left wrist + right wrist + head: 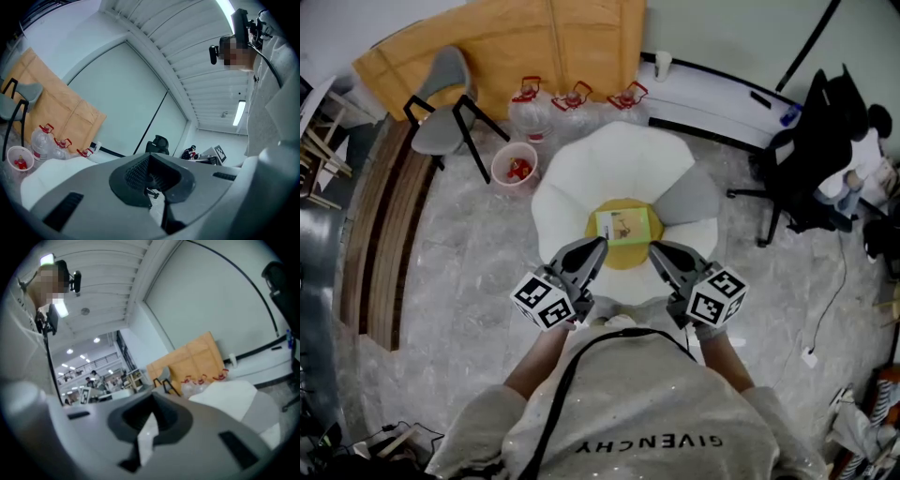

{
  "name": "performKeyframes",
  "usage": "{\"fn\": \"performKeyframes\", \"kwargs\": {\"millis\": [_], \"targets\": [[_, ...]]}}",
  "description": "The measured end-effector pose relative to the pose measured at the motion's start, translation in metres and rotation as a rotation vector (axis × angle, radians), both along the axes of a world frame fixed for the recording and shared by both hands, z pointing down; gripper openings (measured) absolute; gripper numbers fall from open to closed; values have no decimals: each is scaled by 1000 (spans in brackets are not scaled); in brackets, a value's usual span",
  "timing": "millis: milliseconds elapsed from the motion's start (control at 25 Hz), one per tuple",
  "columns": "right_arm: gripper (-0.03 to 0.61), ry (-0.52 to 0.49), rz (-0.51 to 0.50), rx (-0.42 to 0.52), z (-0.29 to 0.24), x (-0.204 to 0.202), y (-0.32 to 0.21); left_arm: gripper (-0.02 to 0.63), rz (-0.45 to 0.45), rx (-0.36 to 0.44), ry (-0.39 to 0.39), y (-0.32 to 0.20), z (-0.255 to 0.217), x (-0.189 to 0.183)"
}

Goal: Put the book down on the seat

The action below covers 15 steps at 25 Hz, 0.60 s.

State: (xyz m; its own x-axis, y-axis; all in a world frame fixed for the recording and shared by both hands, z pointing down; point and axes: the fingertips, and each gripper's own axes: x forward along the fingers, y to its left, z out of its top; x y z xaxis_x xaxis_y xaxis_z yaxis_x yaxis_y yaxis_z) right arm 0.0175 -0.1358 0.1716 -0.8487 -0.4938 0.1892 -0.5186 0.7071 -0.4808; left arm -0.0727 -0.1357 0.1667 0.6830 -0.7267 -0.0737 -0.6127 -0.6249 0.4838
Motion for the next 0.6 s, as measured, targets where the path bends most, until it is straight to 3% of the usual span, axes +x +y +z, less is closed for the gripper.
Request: {"fn": "performKeyframes", "kwargs": {"millis": [600], "targets": [[14,17,-29,-9,3,-13,1,23,-32,-4,-11,-4,7,-17]]}}
